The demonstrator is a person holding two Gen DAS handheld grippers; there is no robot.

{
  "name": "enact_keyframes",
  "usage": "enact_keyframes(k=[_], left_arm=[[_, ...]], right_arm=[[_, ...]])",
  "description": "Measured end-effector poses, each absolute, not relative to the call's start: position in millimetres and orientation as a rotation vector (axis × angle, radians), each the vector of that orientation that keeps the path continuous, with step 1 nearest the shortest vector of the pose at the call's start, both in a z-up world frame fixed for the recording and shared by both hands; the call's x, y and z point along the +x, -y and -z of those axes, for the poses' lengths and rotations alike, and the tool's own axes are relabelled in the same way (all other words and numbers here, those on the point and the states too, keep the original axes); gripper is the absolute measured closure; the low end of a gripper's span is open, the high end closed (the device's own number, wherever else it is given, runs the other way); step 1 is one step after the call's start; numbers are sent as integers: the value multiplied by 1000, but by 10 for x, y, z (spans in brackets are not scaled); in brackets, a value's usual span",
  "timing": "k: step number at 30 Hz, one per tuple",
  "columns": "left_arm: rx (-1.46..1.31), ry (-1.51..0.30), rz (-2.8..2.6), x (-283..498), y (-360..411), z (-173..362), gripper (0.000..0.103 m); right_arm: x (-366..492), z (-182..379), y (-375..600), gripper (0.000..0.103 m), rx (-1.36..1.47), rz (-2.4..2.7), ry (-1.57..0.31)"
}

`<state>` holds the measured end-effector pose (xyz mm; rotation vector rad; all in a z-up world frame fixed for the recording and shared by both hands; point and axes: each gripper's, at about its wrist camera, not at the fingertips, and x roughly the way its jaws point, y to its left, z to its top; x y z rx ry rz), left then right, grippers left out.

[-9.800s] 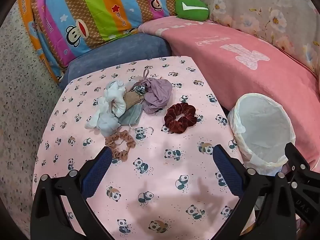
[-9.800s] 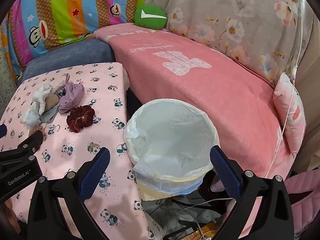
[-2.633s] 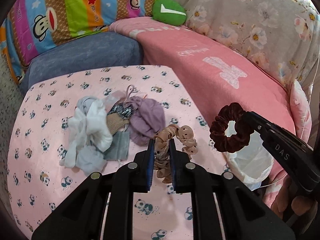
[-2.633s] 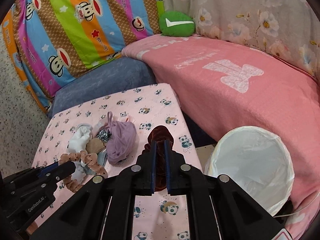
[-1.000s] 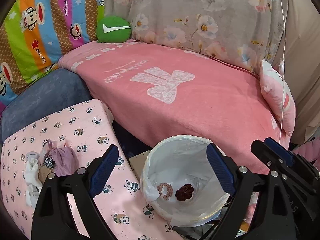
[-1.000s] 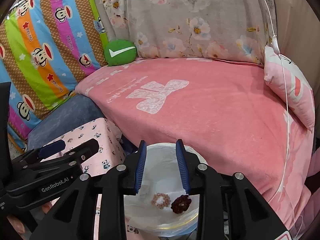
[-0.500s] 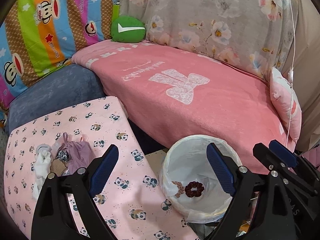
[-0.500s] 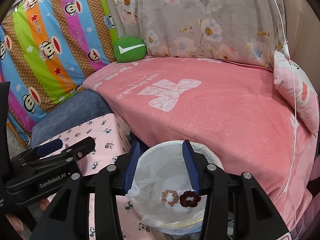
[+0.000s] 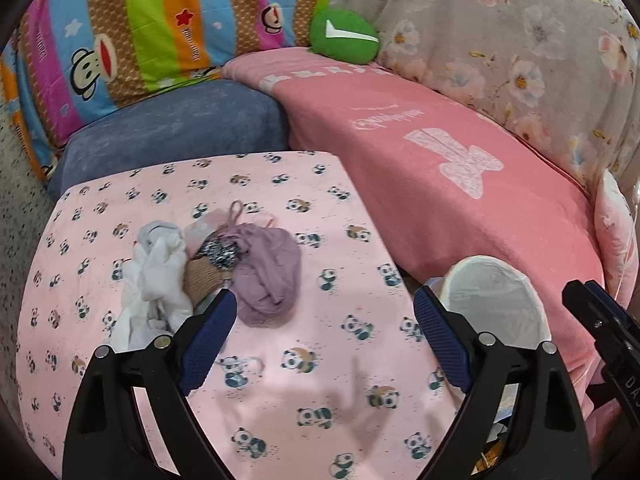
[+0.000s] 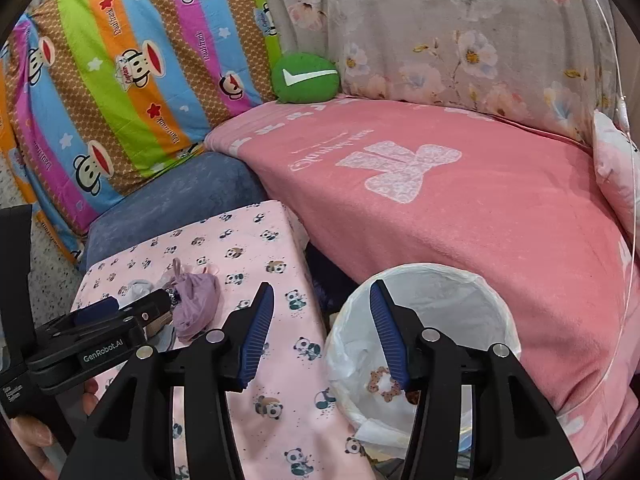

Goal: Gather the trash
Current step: 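Move both tools back to the pile and reach toward the white socks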

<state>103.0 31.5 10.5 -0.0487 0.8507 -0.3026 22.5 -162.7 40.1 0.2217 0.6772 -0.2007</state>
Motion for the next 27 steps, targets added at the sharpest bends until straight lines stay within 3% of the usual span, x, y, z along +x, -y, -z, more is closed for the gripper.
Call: enact_keyframes(k=[20, 27], left_arm=[[-97, -949, 134, 1352, -1792, 556, 18], [-120, -1006, 206, 1584, -1985, 834, 39]], right_arm=[[827, 98, 114, 49, 146, -56, -811], [1099, 360, -251, 49, 149, -124, -853]])
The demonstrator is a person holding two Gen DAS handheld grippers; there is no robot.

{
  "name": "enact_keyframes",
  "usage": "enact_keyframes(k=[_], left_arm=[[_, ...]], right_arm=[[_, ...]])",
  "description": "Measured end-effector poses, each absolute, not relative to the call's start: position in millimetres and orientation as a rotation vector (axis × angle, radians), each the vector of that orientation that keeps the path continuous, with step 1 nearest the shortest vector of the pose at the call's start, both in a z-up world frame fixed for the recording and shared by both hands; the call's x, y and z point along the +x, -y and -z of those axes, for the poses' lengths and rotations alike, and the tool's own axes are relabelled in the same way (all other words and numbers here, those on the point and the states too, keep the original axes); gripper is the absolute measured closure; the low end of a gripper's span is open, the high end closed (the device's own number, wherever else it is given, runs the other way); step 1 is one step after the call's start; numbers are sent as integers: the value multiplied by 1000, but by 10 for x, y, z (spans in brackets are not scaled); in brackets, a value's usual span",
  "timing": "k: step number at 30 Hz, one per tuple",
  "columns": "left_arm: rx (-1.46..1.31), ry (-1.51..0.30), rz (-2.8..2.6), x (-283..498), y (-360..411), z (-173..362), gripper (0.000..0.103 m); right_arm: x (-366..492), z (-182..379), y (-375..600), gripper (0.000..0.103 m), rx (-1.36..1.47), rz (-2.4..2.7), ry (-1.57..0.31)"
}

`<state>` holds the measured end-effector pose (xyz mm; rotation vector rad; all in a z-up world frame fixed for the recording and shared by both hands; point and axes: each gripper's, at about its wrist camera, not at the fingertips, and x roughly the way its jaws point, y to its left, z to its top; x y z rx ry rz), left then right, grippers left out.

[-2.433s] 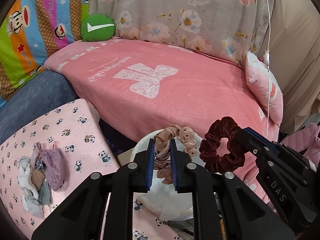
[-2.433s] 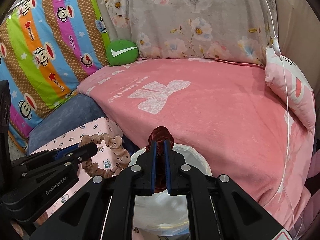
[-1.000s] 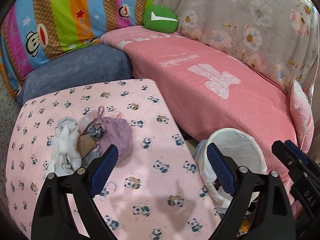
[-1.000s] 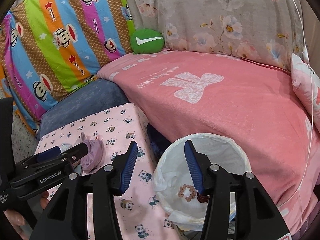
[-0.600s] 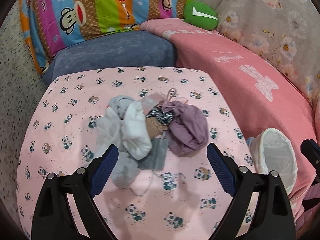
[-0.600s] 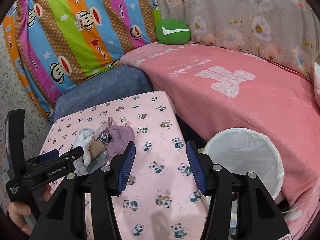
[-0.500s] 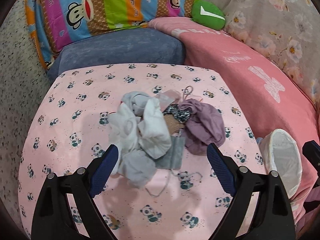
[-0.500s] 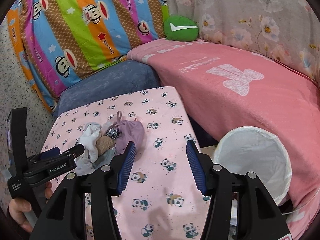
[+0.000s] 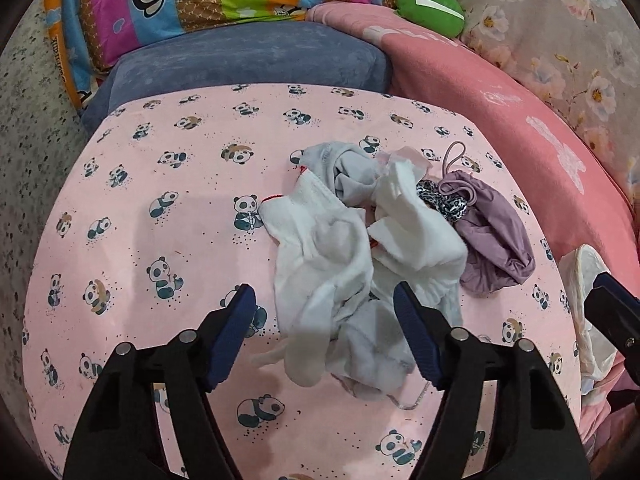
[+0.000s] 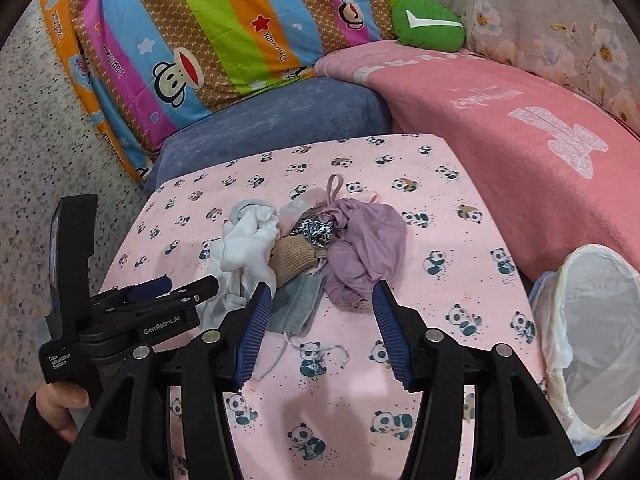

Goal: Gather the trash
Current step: 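Move both tools back to the pile and reach toward the white socks, then grasp a white sock with the left tool while the right tool grasps another white sock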

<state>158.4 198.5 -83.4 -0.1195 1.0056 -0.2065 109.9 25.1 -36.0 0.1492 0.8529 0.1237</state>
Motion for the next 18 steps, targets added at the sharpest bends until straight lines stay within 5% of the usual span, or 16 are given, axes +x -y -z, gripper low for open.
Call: enact_keyframes(k=[18], left_arm=[[-222, -1056, 370, 1798, -2059, 1030, 91]], right_arm=[[1680, 879, -711, 54, 143, -205, -956]])
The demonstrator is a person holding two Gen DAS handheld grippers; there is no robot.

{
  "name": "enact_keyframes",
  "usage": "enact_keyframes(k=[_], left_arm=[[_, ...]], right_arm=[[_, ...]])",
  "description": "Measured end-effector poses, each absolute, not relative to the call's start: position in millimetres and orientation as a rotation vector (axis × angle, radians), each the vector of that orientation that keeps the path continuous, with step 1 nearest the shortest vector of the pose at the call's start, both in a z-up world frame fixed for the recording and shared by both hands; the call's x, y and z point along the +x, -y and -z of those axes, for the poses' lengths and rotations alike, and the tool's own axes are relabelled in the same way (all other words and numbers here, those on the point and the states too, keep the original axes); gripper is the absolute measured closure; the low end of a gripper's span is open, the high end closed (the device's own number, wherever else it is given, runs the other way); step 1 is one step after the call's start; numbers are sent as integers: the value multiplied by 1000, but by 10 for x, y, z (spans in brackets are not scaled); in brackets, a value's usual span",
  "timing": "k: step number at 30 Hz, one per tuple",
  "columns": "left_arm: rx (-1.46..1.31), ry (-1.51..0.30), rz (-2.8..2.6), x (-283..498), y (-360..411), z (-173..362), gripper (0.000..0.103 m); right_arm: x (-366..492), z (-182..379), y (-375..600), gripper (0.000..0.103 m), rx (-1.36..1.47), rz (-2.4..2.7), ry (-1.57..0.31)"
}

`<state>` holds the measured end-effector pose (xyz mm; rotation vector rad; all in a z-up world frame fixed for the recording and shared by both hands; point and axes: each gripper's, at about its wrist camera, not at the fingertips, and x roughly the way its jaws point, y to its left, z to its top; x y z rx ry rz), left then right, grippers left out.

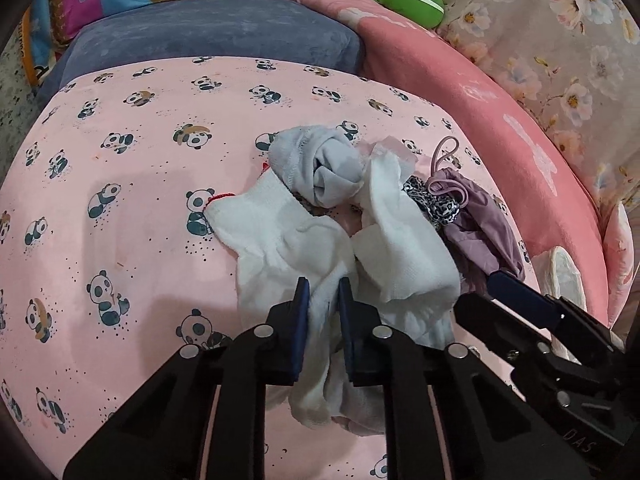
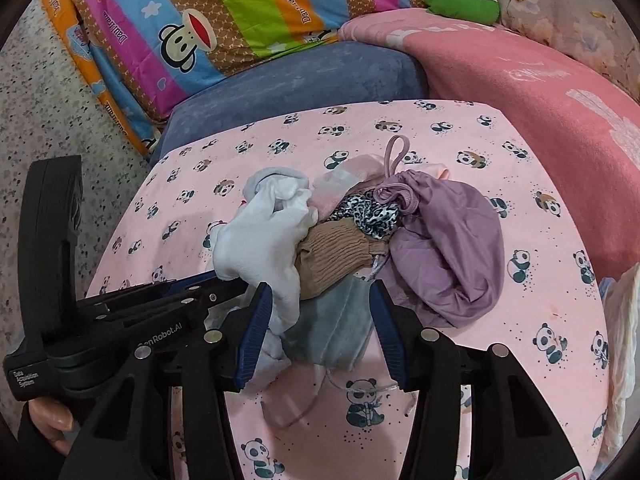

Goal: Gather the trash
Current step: 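Grasp a white sock with the left tool while the right tool grasps another white sock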

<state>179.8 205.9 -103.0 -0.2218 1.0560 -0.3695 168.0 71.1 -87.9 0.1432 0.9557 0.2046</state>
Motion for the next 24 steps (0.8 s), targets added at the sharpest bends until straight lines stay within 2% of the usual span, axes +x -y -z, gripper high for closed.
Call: enact_keyframes(k=[6, 9, 10, 11, 16, 24], left_arm=[[-238, -1051, 360, 1791, -2108, 1017, 94], [-247, -1049, 351, 1786, -2139, 1005, 95], [-248, -1048, 349, 1782, -2147, 994, 95], [-248, -1046, 346, 1777, -2156, 983, 96], [-248, -1021, 328, 1736, -2197, 854, 96], [-235, -928, 338, 1679, -2135, 367, 96]], right_arm=[[1733, 958, -874, 59, 118, -237, -976], [1774, 1017, -925, 75, 123, -256, -997], [1787, 1038, -944, 86, 124, -265, -1006], [1791, 1048, -957, 91, 126, -273, -1012], [1734, 916, -988, 94, 120, -273, -969], [1585, 332, -850, 94, 136, -261, -836]])
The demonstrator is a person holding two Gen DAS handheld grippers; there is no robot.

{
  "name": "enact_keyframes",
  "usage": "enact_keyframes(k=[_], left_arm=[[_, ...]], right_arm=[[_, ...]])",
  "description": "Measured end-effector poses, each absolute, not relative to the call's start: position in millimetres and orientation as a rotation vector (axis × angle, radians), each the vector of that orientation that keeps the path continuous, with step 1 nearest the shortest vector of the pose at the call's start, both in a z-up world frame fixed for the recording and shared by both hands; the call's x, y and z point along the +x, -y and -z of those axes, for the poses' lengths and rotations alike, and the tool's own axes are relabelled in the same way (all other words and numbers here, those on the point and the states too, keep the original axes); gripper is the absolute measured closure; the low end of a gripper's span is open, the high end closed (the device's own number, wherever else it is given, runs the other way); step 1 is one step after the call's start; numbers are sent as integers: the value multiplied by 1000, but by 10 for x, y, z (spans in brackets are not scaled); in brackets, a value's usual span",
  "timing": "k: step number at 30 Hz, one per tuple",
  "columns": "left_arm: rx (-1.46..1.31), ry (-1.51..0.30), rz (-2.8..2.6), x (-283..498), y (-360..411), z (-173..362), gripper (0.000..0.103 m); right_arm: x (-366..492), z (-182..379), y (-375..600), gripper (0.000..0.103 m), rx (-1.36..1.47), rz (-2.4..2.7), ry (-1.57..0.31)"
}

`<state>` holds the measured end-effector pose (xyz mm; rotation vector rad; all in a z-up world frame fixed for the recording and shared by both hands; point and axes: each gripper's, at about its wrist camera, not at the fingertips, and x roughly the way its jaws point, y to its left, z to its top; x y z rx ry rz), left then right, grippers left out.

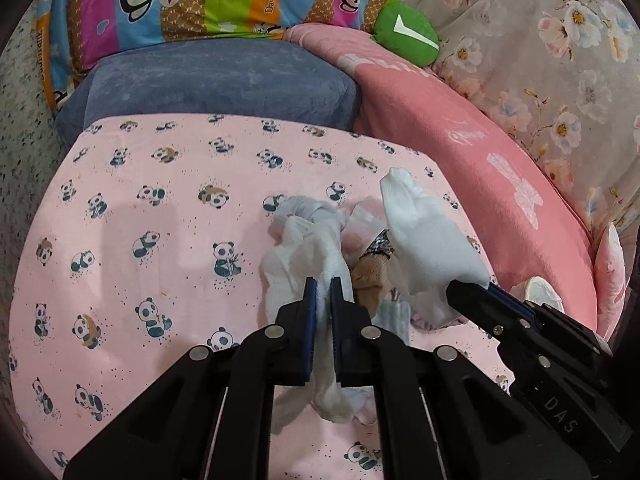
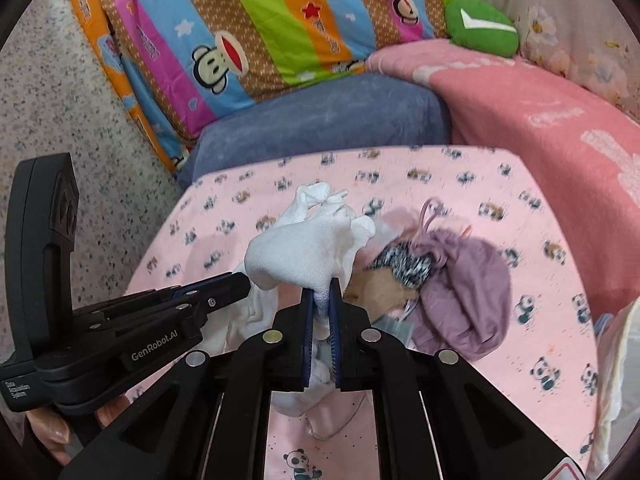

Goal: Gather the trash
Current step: 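Grasp a white sock with the left tool while the right tool grasps another white sock, then carry both white socks over the wastebasket and open both tools to drop them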

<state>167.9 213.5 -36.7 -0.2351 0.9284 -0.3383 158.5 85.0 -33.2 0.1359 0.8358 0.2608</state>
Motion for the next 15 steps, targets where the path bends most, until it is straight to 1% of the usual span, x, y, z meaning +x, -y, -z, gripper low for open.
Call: enact_keyframes(k=[6, 15], left_arm=[[-208, -833, 378, 1609, -1914, -108, 96], [-157, -736, 492, 1397, -1313, -576, 96]], right_arm=[[1443, -150, -574, 94, 169, -221, -743], [1048, -692, 108, 94, 223, -112, -615]])
